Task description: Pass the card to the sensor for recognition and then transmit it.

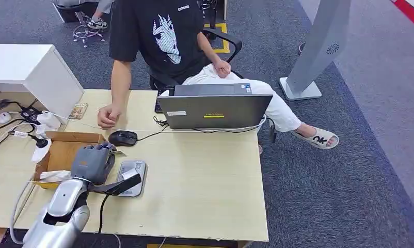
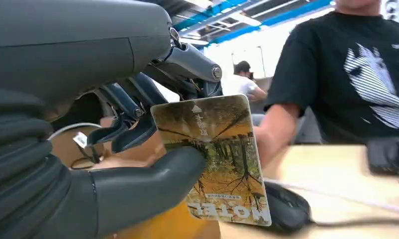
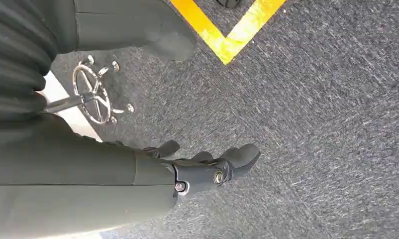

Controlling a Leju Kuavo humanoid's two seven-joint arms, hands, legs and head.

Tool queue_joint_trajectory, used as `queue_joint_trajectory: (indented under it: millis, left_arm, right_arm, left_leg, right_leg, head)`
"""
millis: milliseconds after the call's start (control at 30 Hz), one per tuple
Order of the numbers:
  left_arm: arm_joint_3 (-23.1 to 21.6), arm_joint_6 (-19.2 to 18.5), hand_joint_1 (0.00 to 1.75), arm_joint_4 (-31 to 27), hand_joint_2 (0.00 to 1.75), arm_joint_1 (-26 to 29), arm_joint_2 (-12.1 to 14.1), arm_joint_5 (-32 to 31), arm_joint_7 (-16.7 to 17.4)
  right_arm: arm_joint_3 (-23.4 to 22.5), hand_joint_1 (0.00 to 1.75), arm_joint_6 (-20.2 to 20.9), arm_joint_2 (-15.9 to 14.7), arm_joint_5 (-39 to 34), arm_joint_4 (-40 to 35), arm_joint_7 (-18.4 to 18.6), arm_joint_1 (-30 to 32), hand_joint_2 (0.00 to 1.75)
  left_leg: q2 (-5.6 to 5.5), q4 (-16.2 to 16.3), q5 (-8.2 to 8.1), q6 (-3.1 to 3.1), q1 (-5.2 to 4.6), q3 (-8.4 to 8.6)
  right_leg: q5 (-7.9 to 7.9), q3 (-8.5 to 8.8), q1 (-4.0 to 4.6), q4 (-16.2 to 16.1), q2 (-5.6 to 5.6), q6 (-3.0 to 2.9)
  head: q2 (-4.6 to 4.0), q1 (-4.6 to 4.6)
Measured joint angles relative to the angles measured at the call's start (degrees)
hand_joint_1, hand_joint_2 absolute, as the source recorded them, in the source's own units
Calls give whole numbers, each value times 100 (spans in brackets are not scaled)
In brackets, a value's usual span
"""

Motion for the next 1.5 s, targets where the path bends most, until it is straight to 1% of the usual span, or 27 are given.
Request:
queue_joint_trajectory:
  millis: [433,1500]
  left_arm:
    - [66,0,175,-167,175,-2,39,0,0]
    - [72,0,175,-198,175,-2,39,0,0]
  right_arm:
    - [0,0,0,22,2,0,0,0,175]
    - [0,0,0,22,0,0,-2,0,175]
  left_leg:
    - [-1,0,0,0,0,-3]
    - [-1,0,0,0,0,-4]
  right_leg:
    - [0,-2,0,0,0,0]
    - [0,-3,0,-1,0,0]
  head:
    - [0,0]
    - [0,0]
